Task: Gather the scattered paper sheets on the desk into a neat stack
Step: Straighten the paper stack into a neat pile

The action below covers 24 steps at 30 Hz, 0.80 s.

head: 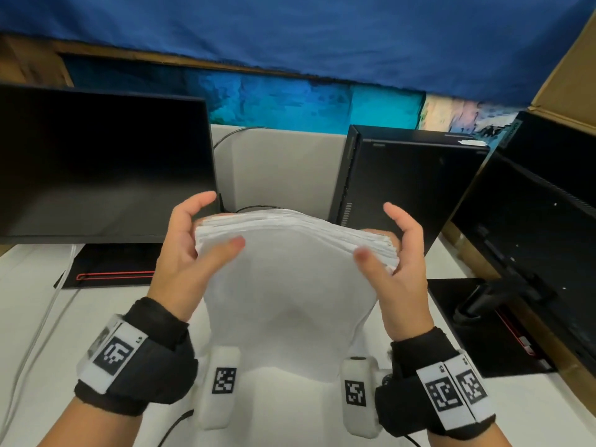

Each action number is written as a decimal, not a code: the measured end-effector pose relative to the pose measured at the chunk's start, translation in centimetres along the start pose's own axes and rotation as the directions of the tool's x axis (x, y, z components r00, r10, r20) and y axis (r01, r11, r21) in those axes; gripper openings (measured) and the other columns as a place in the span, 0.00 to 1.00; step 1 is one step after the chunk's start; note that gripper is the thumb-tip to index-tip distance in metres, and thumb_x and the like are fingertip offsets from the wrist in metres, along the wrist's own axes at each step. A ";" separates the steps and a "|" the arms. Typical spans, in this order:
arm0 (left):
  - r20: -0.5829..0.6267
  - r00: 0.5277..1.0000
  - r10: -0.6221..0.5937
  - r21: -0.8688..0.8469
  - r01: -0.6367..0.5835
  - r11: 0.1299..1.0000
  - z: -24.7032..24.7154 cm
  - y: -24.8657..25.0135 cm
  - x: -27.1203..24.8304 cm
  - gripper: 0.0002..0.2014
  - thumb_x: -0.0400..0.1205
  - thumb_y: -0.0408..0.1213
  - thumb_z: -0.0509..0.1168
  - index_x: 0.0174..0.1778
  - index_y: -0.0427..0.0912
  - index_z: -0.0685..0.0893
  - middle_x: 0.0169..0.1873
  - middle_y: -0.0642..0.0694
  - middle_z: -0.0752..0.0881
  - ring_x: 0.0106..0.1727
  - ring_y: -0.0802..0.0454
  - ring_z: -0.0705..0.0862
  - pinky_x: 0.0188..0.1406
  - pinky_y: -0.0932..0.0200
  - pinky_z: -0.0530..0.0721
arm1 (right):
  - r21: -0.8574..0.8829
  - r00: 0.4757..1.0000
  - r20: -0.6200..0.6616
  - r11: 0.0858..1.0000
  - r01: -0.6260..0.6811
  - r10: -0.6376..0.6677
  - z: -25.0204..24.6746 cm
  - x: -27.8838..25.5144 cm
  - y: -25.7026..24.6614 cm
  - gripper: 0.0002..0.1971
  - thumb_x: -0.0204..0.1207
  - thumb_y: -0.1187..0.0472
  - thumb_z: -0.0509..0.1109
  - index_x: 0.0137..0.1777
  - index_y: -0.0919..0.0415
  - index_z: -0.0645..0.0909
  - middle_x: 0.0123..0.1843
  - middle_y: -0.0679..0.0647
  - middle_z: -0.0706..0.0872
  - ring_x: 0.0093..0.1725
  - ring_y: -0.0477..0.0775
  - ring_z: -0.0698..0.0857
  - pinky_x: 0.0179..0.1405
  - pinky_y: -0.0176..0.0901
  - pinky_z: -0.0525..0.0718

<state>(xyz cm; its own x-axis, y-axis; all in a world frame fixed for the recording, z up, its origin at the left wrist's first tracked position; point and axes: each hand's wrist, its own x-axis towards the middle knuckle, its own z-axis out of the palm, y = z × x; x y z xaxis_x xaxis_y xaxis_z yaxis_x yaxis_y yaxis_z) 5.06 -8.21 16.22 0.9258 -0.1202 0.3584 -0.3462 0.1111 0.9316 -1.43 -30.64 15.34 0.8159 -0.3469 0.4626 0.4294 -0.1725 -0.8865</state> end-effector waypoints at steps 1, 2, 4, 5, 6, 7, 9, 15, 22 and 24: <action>0.066 0.998 0.007 0.038 -0.010 0.999 -0.8 -0.7 -0.2 0.33 0.61 0.38 0.75 0.61 0.62 0.72 0.48 0.65 0.86 0.50 0.65 0.85 0.47 0.70 0.83 | -0.022 0.998 0.061 1.000 -0.014 0.016 -0.7 -0.3 0.8 0.40 0.58 0.55 0.78 0.70 0.43 0.64 0.51 0.31 0.84 0.52 0.37 0.85 0.49 0.29 0.84; 0.108 0.994 -0.023 0.082 0.014 0.997 -1.6 -1.7 -0.3 0.38 0.58 0.38 0.77 0.63 0.61 0.72 0.49 0.66 0.86 0.51 0.67 0.85 0.46 0.73 0.83 | -0.055 0.991 0.117 0.997 -0.050 0.057 -1.3 -0.6 1.6 0.44 0.56 0.58 0.81 0.71 0.41 0.63 0.57 0.34 0.82 0.56 0.37 0.84 0.52 0.29 0.83; 0.153 0.976 -0.154 0.162 0.129 0.978 -2.5 -3.6 -0.8 0.41 0.52 0.45 0.80 0.63 0.53 0.76 0.51 0.59 0.89 0.55 0.63 0.86 0.48 0.71 0.84 | -0.085 0.954 0.215 0.978 -0.192 0.207 -1.8 -1.3 3.1 0.42 0.53 0.57 0.85 0.67 0.41 0.69 0.59 0.41 0.86 0.58 0.38 0.84 0.55 0.31 0.84; 0.162 0.962 -0.219 0.191 0.188 0.964 -2.5 -4.6 -1.1 0.38 0.51 0.47 0.81 0.59 0.50 0.79 0.48 0.59 0.91 0.54 0.61 0.87 0.49 0.68 0.85 | -0.064 0.930 0.231 0.958 -0.278 0.285 -1.8 -1.7 3.9 0.35 0.55 0.59 0.84 0.62 0.44 0.75 0.54 0.42 0.90 0.55 0.38 0.86 0.55 0.35 0.85; 0.150 0.951 -0.270 0.220 0.235 0.947 -2.2 -5.4 -1.5 0.30 0.55 0.44 0.81 0.54 0.50 0.81 0.43 0.63 0.91 0.50 0.63 0.88 0.51 0.64 0.86 | -0.054 0.909 0.234 0.938 -0.342 0.344 -1.6 -2.1 4.5 0.26 0.59 0.64 0.82 0.56 0.45 0.79 0.49 0.42 0.91 0.52 0.38 0.88 0.55 0.38 0.86; 0.118 0.946 -0.302 0.247 0.266 0.932 -1.8 -6.0 -1.8 0.21 0.62 0.39 0.79 0.50 0.52 0.81 0.38 0.66 0.91 0.46 0.66 0.88 0.53 0.60 0.85 | -0.067 0.901 0.225 0.929 -0.365 0.370 -1.2 -2.4 4.8 0.21 0.63 0.69 0.78 0.51 0.46 0.81 0.45 0.44 0.92 0.48 0.37 0.88 0.53 0.37 0.87; 0.028 0.955 -0.294 0.278 0.276 0.920 -0.8 -6.5 -2.2 0.13 0.72 0.34 0.73 0.45 0.56 0.81 0.34 0.60 0.91 0.42 0.64 0.87 0.54 0.55 0.83 | -0.066 0.909 0.173 0.926 -0.373 0.378 -0.6 -2.6 5.2 0.17 0.69 0.72 0.74 0.45 0.46 0.81 0.44 0.45 0.89 0.42 0.33 0.88 0.42 0.30 0.87; -0.085 0.967 -0.239 0.221 0.253 0.942 -0.1 -6.4 -2.7 0.10 0.76 0.34 0.69 0.52 0.49 0.81 0.47 0.53 0.86 0.50 0.55 0.84 0.48 0.57 0.81 | 0.034 0.929 0.053 0.930 -0.367 0.365 0.3 -3.0 5.7 0.11 0.72 0.69 0.72 0.42 0.49 0.81 0.37 0.41 0.88 0.37 0.33 0.88 0.35 0.27 0.85; -0.132 0.920 -0.368 0.266 0.391 0.881 0.5 -9.2 -5.3 0.13 0.79 0.33 0.64 0.59 0.43 0.77 0.50 0.45 0.83 0.55 0.43 0.81 0.56 0.54 0.76 | -0.070 0.871 -0.017 0.868 -0.492 0.492 1.0 -5.5 8.9 0.11 0.72 0.66 0.72 0.43 0.47 0.79 0.44 0.46 0.86 0.50 0.54 0.86 0.47 0.37 0.82; -0.131 0.934 -0.333 0.255 0.356 0.899 0.5 -9.2 -5.0 0.17 0.79 0.36 0.65 0.63 0.39 0.77 0.53 0.43 0.83 0.56 0.44 0.81 0.57 0.53 0.77 | -0.022 0.885 -0.042 0.885 -0.465 0.464 1.2 -5.3 8.6 0.11 0.73 0.66 0.72 0.42 0.47 0.79 0.43 0.45 0.86 0.46 0.47 0.86 0.44 0.34 0.83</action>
<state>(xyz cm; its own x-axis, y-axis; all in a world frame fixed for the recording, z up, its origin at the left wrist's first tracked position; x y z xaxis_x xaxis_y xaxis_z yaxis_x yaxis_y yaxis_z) 3.56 -9.16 5.89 0.9997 -0.0201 0.0166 -0.0202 -0.1941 0.9808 -1.56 -29.22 5.26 0.9050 -0.4254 -0.0021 -0.0076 -0.0114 -0.9999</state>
